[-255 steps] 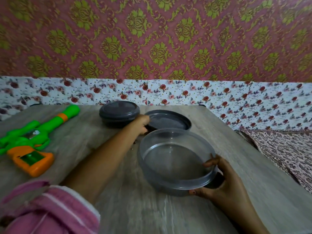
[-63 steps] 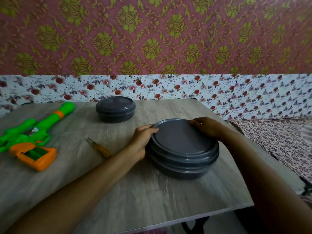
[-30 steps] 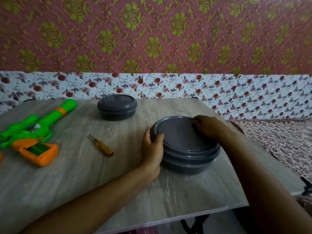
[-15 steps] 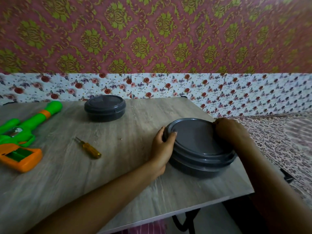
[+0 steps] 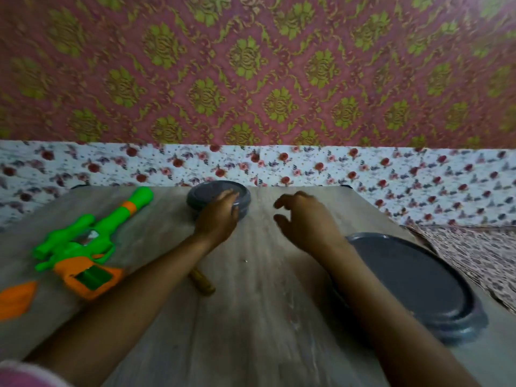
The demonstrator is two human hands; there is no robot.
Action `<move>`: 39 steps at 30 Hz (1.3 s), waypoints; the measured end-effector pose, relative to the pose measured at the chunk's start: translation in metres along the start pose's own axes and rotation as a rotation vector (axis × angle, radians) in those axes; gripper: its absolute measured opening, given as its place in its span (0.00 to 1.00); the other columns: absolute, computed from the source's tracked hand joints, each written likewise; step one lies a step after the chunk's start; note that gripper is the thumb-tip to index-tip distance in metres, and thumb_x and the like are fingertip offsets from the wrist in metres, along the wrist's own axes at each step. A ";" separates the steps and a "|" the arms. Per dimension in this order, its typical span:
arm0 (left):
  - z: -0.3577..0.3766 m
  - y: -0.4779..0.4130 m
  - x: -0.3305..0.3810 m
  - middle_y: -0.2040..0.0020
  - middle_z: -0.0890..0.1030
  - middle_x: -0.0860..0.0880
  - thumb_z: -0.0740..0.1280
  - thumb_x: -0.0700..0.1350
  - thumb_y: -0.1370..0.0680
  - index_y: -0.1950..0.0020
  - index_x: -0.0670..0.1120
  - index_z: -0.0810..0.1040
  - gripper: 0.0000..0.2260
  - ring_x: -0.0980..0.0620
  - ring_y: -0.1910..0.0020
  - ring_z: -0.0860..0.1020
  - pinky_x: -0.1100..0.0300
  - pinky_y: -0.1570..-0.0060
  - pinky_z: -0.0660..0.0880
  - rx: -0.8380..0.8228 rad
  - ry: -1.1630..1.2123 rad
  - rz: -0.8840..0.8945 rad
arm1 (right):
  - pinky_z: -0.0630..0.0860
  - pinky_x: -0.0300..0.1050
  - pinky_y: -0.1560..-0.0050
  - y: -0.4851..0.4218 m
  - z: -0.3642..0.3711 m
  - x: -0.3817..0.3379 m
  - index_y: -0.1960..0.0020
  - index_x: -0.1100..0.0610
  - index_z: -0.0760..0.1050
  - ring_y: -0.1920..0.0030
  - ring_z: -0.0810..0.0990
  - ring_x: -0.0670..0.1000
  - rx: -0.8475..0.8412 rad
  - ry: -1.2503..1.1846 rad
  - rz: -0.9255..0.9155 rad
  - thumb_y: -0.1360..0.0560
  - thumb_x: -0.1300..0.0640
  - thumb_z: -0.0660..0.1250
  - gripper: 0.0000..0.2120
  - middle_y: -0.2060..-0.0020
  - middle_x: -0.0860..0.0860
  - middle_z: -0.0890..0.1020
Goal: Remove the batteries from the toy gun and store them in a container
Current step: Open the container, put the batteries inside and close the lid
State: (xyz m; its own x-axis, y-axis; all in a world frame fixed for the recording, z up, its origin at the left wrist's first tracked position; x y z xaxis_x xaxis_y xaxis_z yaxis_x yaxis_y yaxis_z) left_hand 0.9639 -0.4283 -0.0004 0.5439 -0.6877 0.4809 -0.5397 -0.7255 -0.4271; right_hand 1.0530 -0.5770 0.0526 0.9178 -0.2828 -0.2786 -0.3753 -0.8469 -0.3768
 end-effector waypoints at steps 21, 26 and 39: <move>-0.013 0.010 -0.050 0.38 0.79 0.49 0.53 0.61 0.25 0.37 0.48 0.76 0.26 0.50 0.40 0.79 0.55 0.40 0.72 0.020 -0.554 0.672 | 0.59 0.36 0.34 -0.055 0.138 -0.001 0.26 0.58 0.40 0.29 0.62 0.49 -0.151 -0.680 0.122 0.42 0.57 0.80 0.60 0.27 0.54 0.61; 0.000 -0.001 -0.047 0.43 0.82 0.49 0.39 0.61 0.20 0.40 0.46 0.80 0.34 0.50 0.46 0.82 0.57 0.49 0.78 -0.047 -0.601 0.718 | 0.61 0.30 0.38 -0.054 0.136 -0.002 0.26 0.57 0.49 0.32 0.66 0.46 -0.060 -0.674 0.064 0.41 0.54 0.80 0.55 0.29 0.53 0.65; -0.010 0.000 -0.036 0.56 0.85 0.43 0.43 0.57 0.18 0.45 0.39 0.81 0.32 0.47 0.63 0.84 0.60 0.68 0.80 0.205 -0.526 0.883 | 0.63 0.33 0.39 -0.051 0.130 0.002 0.25 0.56 0.48 0.34 0.68 0.48 -0.071 -0.689 0.077 0.43 0.55 0.81 0.57 0.30 0.52 0.67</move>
State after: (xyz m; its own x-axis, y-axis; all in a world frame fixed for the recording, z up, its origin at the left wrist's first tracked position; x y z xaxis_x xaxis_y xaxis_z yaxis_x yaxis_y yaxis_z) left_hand 0.9382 -0.4029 -0.0099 0.2471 -0.8644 -0.4380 -0.7883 0.0835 -0.6096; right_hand 1.0569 -0.4760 -0.0433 0.5885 -0.0128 -0.8084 -0.4054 -0.8698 -0.2813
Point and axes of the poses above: each hand's wrist, its own y-axis away from the middle knuckle, its own z-axis out of the palm, x = y × z, the point moved 5 cm from there along -y, towards the middle knuckle
